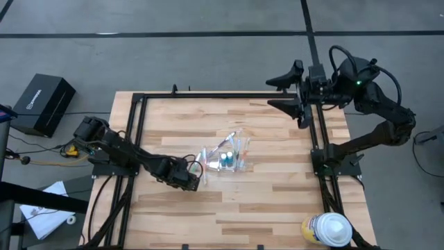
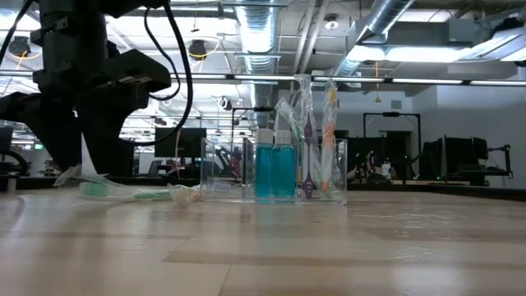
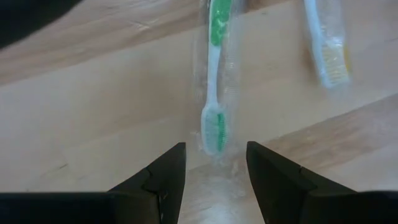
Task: Pick & Place toothbrushing station
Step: Put the green toothbrush into the transparent organizer
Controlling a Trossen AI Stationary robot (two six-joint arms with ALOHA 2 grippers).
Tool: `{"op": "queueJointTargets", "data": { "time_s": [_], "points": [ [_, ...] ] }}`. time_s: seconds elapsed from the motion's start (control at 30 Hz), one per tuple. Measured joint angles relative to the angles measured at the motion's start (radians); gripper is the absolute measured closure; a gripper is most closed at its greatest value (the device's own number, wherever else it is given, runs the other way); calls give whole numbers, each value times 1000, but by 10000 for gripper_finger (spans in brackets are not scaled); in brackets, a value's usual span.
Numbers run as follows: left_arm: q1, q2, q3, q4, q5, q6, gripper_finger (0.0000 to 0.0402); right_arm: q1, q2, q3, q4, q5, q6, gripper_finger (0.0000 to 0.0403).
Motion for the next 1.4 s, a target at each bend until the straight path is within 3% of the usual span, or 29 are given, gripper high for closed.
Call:
{"op": "queueJointTargets", "data": {
  "time_s": [0.63, 0.73, 0.97, 1.13, 1.4],
  "points": [
    [-3, 120, 5, 145, 83, -21, 246, 23, 0, 0, -11, 25, -9, 117],
    [-1, 116, 3, 139, 99, -17, 274, 23, 0, 0, -13, 25, -16, 117],
    [-1, 113, 0, 147, 158, 21, 388, 23, 0, 0, -14, 31, -36, 117],
    [-2, 31, -2, 145, 165, 36, 399, 23, 0, 0, -14, 76, -68, 117],
    [0, -273, 0, 94, 58, 58, 401, 23, 0, 0, -12, 78, -110, 117]
  ]
}}
